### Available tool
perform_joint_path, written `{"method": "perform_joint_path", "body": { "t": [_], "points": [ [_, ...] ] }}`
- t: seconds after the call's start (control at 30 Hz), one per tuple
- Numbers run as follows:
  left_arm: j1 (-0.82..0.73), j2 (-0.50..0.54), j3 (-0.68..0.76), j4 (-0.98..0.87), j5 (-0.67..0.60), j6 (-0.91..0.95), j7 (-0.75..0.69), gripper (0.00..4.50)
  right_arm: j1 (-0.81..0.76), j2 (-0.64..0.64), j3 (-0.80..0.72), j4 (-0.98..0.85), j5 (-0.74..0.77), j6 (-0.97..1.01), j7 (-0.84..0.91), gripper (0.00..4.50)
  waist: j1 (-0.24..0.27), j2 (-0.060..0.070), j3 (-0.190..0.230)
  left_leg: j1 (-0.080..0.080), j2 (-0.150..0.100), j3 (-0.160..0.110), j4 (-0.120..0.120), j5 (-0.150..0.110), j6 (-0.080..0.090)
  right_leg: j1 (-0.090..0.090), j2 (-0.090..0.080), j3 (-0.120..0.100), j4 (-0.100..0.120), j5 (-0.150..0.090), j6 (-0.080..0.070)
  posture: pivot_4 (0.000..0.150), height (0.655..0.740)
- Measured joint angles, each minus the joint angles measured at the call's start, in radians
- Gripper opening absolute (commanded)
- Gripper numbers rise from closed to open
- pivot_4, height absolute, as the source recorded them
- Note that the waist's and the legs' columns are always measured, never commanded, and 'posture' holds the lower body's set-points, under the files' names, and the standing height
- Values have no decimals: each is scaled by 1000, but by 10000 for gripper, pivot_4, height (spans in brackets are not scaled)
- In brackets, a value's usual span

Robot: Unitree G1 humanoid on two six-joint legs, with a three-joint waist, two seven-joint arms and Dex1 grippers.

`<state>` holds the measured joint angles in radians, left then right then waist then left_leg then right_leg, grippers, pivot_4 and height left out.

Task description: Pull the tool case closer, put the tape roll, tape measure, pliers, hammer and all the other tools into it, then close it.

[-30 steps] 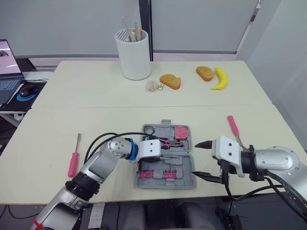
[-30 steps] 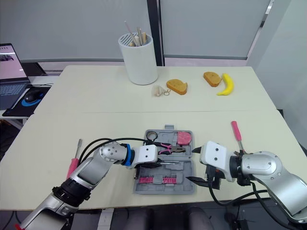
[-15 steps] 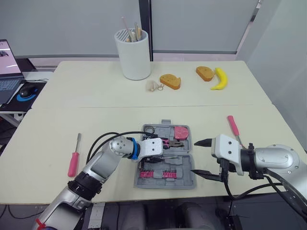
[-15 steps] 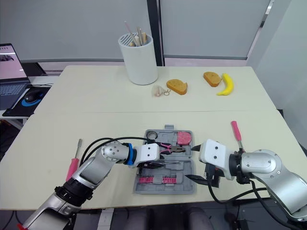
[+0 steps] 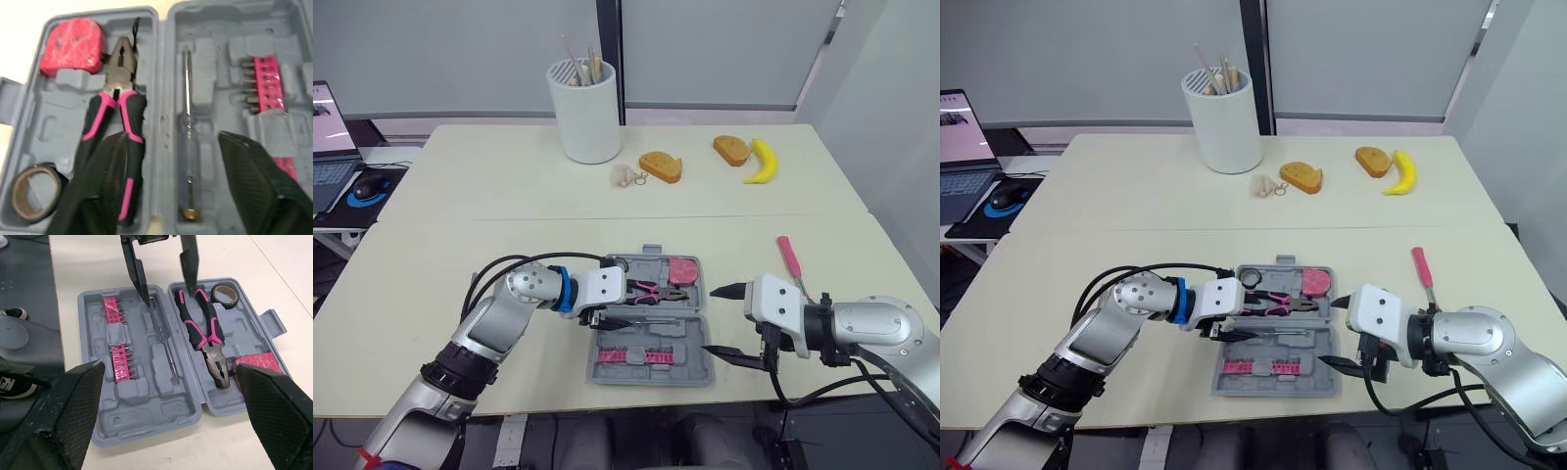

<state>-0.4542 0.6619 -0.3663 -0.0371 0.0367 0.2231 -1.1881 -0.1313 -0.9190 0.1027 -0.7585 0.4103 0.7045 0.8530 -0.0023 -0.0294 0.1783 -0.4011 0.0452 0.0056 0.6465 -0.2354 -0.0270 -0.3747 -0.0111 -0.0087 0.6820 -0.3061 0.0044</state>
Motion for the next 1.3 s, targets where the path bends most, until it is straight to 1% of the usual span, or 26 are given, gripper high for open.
{"method": "perform_joint_path", "body": {
  "t": [0.2, 0.43, 0.77, 1.03, 1.1, 1.17, 1.23, 1.3],
  "points": [
    [7, -36, -25, 35, 26, -12, 23, 506, 0, 0, 10, 1, -4, -1, -1, 45000, 1, 0, 0, 0, 0, 0, 0, 0, 0, 0, 0, 0, 0, 0, 0, 1500, 7303],
    [13, -80, -66, 95, 76, -37, 74, 180, 1, 0, 13, 1, -4, -1, -1, 45000, 1, 0, 0, 0, 0, 0, 0, 0, 0, 0, 0, 0, 0, 0, 0, 1500, 7303],
    [37, -81, -79, 96, 108, -80, 107, 180, 0, 0, 16, 1, -4, -1, -1, 45000, 1, 0, 0, 1, 0, 0, 0, 0, 0, 1, 0, 0, 0, 0, 0, 1500, 7303],
    [48, -81, -78, 97, 110, -106, 130, 180, -1, 0, 16, 1, -5, -1, -3, 45000, 0, 0, -1, 1, 0, 0, 0, 0, 0, 1, 0, 0, 0, 0, 0, 1500, 7303],
    [48, -91, -62, 105, 93, -98, 138, 180, -3, 2, 16, 1, -5, -2, -6, 45000, 0, 0, -1, 1, 0, 0, 0, 0, 0, 1, 0, 0, 0, 0, 0, 1500, 7303],
    [49, -97, -25, 106, 41, -69, 138, 180, -4, 12, 11, 6, -4, -10, -10, 45000, 0, 0, -1, 1, 0, 0, 0, 0, 0, 1, 0, 0, 0, 0, 0, 1500, 7303],
    [49, -91, 75, 79, -42, -15, 139, 180, -2, 24, -12, 10, -2, -18, -20, 45000, 0, 0, 0, 0, 1, -1, 0, 0, 0, 0, 0, 0, 0, 0, 0, 1500, 7303],
    [47, -59, 180, 36, -120, 24, 137, 180, 5, 31, -52, 13, 3, -22, -31, 45000, -1, 0, 0, 1, 1, -1, -1, 0, 0, 0, 0, 0, 0, 0, 0, 1500, 7303]
  ]
}}
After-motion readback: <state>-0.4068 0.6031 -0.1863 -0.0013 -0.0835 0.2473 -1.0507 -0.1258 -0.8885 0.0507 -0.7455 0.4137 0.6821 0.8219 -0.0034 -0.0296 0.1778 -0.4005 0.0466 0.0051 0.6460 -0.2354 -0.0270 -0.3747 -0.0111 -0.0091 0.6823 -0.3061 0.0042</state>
